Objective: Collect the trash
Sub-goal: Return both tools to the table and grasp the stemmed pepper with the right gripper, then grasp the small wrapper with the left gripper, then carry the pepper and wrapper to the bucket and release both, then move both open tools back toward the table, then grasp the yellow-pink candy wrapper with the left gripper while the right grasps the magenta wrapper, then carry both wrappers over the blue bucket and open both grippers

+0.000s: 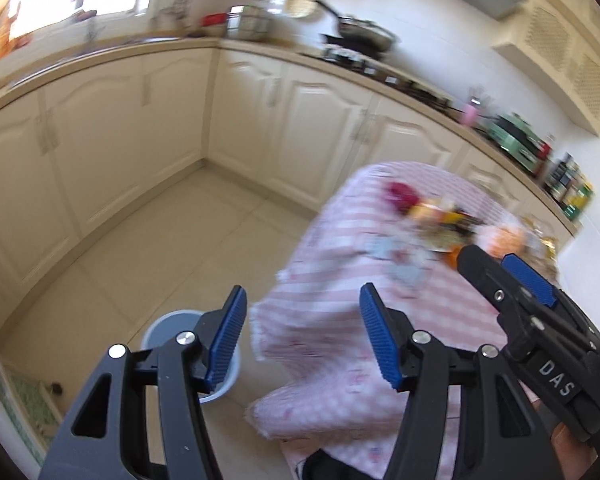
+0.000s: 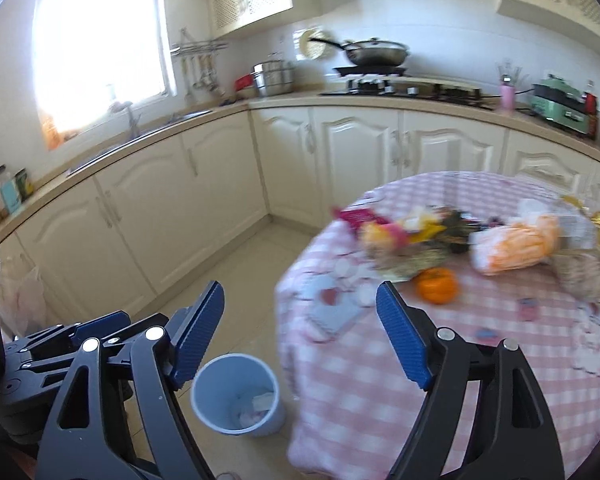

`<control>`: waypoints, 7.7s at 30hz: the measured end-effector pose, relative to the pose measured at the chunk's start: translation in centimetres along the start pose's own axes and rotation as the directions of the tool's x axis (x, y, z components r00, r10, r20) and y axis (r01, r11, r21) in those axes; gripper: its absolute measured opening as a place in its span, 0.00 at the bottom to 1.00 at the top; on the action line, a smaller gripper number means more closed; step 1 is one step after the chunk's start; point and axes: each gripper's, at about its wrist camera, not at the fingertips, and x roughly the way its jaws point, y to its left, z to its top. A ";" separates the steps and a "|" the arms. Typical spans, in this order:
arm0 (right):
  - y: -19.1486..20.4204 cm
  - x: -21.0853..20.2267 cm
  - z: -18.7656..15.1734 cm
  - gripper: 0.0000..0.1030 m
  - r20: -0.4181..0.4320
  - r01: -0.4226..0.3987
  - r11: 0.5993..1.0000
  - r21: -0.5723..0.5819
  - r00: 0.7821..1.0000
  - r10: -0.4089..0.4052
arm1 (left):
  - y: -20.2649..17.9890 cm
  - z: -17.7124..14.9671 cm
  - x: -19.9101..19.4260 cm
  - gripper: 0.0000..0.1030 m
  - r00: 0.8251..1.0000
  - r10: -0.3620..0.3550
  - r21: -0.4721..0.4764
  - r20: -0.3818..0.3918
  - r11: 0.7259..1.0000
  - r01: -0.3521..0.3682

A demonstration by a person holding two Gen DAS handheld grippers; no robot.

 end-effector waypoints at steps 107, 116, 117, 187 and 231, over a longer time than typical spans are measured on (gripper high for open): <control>16.4 17.7 -6.6 0.25 -0.482 -0.328 0.942 -0.074 0.838 0.254 | 20.3 -3.0 10.0 0.37 0.955 0.185 -0.255 -0.232 0.936 -0.243; 17.5 19.5 -8.4 0.25 -0.525 -0.320 0.945 -0.071 0.817 0.237 | 21.6 -4.6 11.0 0.42 0.946 0.182 -0.279 -0.267 0.925 -0.257; 17.8 19.6 -8.5 0.25 -0.529 -0.323 0.944 -0.070 0.814 0.239 | 21.7 -4.7 11.0 0.42 0.946 0.182 -0.280 -0.267 0.925 -0.257; -13.4 3.6 0.4 0.64 -0.063 0.064 0.949 0.308 0.997 -0.046 | -13.3 6.3 14.2 0.57 0.995 -0.097 0.211 -0.034 0.972 0.102; -2.9 17.4 5.5 0.47 -0.262 0.098 0.994 0.048 0.962 -0.082 | 2.4 8.5 10.1 0.24 0.997 0.031 -0.064 0.076 0.998 -0.026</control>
